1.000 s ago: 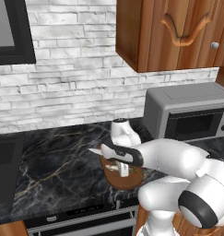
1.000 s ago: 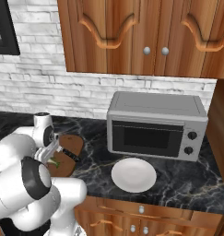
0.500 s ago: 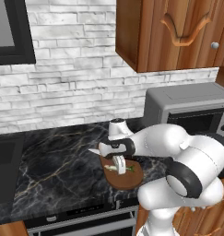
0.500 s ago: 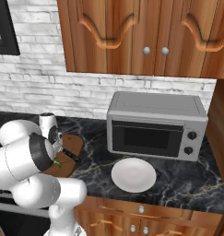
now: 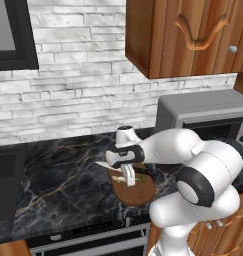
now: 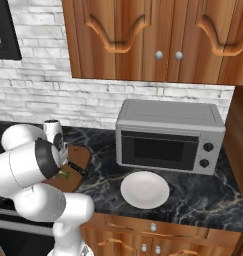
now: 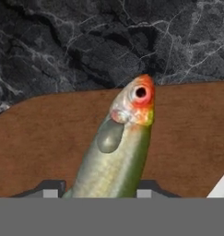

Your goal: Pick up the knife from the drawer and place it on the cutting board. Then place the meat from the plate to the cutting board.

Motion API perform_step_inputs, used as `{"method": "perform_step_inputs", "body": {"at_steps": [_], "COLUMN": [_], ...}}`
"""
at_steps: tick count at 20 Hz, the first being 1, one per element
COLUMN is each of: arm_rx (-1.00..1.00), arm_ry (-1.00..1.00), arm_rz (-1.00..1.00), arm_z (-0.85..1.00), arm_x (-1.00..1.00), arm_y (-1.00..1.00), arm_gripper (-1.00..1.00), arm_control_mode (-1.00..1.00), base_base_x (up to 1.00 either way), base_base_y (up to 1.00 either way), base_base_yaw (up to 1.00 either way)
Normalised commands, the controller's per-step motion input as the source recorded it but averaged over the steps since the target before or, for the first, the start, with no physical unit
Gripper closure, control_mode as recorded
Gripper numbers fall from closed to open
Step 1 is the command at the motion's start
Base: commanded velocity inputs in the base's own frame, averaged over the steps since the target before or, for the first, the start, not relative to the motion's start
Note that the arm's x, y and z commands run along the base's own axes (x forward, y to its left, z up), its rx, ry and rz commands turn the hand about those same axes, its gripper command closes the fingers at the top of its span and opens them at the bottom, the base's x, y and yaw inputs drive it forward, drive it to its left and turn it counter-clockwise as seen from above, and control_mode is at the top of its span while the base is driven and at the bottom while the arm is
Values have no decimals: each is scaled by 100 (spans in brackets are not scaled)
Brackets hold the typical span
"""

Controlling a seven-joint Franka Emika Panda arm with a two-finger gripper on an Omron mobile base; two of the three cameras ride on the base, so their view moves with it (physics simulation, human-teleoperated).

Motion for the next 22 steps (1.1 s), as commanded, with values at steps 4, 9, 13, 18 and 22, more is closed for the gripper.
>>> {"method": "perform_step_inputs", "body": {"at_steps": [4,9,13,18,22], "arm_rx": [6,8,8,5,0], "arm_ry": [-6,-4,-6,-19,-9], "arm_rz": [0,0,0,0,0], "arm_z": [3,15,34,71,68], "arm_x": [-16,-23,-20,-50,-46], "arm_y": [-15,-24,-18,-1,27], "arm_gripper": [-100,-100,-100,-100,-100], "arm_control_mode": [-100,-100,-100,-100,-100], "base_base_x": [0,0,0,0,0], "base_base_y": [0,0,0,0,0], "base_base_yaw": [0,0,0,0,0]}}
